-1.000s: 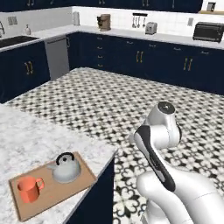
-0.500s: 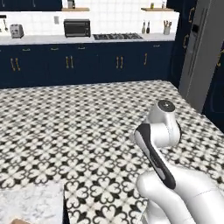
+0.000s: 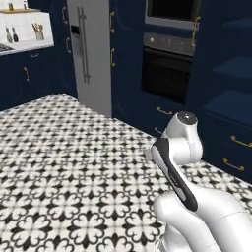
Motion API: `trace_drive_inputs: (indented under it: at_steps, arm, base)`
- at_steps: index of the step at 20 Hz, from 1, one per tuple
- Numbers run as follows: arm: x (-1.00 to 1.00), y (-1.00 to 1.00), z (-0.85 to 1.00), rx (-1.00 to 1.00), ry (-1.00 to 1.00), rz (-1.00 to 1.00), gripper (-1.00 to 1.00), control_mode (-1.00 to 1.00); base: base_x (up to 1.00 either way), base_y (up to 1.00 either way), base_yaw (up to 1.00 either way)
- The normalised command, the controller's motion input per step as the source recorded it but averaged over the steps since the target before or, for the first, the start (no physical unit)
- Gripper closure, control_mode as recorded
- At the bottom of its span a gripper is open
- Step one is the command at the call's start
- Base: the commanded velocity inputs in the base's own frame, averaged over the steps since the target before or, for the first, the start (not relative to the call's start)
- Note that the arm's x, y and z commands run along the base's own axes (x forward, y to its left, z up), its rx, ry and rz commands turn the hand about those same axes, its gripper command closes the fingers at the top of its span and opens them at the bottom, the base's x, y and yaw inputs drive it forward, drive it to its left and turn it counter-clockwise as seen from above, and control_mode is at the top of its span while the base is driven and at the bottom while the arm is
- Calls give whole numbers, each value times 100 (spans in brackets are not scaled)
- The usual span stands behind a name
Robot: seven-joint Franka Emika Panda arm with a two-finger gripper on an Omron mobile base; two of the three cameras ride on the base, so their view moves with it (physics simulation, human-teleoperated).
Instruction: Pick the kettle from the counter and place it on the tray. Then pick the mug from the cabinet and place it on the tray. Then close the cabinet doors.
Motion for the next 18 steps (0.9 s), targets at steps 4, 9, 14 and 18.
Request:
trace_drive_inputs:
  at_steps: [4,9,14,18]
  arm:
    - [0,0,0,0,0,0,-100,100]
    - [0,0,0,0,0,0,-100,100]
    - [0,0,0,0,0,0,-100,100]
    - [0,0,0,0,0,0,-100,100]
  base:
    - [0,9,-100]
    - [0,8,-100]
    - [22,28,-96]
    - [49,64,-65]
